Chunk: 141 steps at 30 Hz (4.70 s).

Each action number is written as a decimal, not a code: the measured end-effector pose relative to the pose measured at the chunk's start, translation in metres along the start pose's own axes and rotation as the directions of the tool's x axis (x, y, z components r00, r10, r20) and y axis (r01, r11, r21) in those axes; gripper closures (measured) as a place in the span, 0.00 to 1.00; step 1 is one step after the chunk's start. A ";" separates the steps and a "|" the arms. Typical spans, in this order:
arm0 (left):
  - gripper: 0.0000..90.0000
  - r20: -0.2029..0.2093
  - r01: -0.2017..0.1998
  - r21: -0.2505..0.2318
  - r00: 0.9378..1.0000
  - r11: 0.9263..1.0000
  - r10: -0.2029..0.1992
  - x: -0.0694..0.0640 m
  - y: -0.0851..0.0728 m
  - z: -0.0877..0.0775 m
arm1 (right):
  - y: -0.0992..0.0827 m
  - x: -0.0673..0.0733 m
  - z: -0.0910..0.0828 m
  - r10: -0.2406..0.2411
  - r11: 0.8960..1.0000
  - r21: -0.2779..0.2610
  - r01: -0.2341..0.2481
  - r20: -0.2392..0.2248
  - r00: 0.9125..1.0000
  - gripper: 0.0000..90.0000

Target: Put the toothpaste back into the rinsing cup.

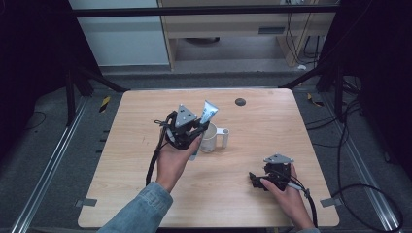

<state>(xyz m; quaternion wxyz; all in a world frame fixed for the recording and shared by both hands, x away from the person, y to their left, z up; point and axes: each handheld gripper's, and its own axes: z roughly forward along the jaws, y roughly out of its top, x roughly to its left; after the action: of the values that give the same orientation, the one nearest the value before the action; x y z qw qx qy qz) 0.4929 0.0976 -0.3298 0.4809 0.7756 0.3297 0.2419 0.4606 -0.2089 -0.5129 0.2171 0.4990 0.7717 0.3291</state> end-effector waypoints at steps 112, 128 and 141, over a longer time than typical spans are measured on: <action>0.85 0.021 0.054 -0.290 0.999 0.956 -0.050 0.035 -0.019 0.072 | 0.000 -0.001 0.000 -0.007 1.000 0.001 0.007 -0.008 1.000 0.01; 0.84 0.020 0.064 -0.253 0.998 0.965 -0.061 0.035 -0.042 0.083 | 0.000 -0.001 0.000 -0.005 1.000 0.000 0.005 -0.008 1.000 0.01; 0.84 0.019 0.066 -0.226 0.998 0.972 -0.064 0.034 -0.053 0.089 | 0.000 -0.001 0.000 -0.006 1.000 0.000 0.006 -0.009 1.000 0.01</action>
<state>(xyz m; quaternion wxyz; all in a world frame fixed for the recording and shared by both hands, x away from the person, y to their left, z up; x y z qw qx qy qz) 0.5627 0.0875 -0.4134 0.5759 0.7058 0.3223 0.2575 0.4611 -0.2095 -0.5128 0.2145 0.4951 0.7742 0.3309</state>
